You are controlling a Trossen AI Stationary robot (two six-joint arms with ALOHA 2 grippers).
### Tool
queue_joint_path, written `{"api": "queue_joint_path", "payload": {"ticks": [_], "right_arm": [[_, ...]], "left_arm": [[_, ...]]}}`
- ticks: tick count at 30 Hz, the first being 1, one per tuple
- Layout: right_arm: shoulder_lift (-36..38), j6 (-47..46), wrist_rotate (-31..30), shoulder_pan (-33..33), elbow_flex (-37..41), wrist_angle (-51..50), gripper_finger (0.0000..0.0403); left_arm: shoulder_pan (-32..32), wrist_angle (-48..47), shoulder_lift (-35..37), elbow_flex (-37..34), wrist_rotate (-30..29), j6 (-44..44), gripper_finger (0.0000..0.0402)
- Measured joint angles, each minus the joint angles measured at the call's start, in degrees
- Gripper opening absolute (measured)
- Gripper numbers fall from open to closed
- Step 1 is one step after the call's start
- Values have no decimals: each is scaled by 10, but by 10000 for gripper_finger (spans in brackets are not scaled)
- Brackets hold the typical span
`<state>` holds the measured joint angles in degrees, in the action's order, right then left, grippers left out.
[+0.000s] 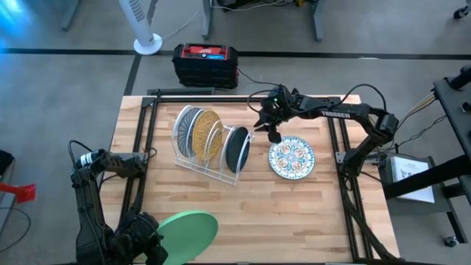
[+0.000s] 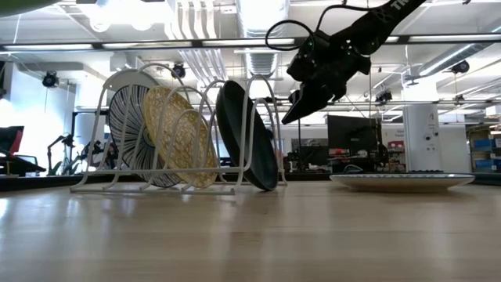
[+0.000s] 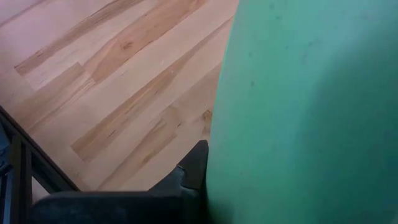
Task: Sort dishes
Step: Put the green plate in the dish rack
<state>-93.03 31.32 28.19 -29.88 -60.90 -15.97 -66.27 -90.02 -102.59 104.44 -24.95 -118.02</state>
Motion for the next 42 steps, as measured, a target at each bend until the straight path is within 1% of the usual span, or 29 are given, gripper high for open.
{"api": "queue_joint_path", "payload": {"ticks": [9,12,15,18,22,35,38,42], "right_arm": [[0,-17,8,14,0,21,138],[0,-17,8,21,0,33,147],[0,-18,8,26,0,45,147],[0,-22,8,28,0,53,137],[0,-20,8,28,0,55,113],[-8,10,9,29,-1,60,14],[-8,17,8,28,-1,61,5],[-8,23,6,26,-1,60,4]], "left_arm": [[0,0,0,0,0,0,43],[0,0,0,0,0,0,43],[0,0,0,0,0,0,43],[0,0,0,0,0,0,43],[0,0,0,0,-1,0,43],[0,0,0,0,-1,-6,43],[0,0,0,0,-1,-8,43],[0,0,0,0,-2,-12,43]]}}
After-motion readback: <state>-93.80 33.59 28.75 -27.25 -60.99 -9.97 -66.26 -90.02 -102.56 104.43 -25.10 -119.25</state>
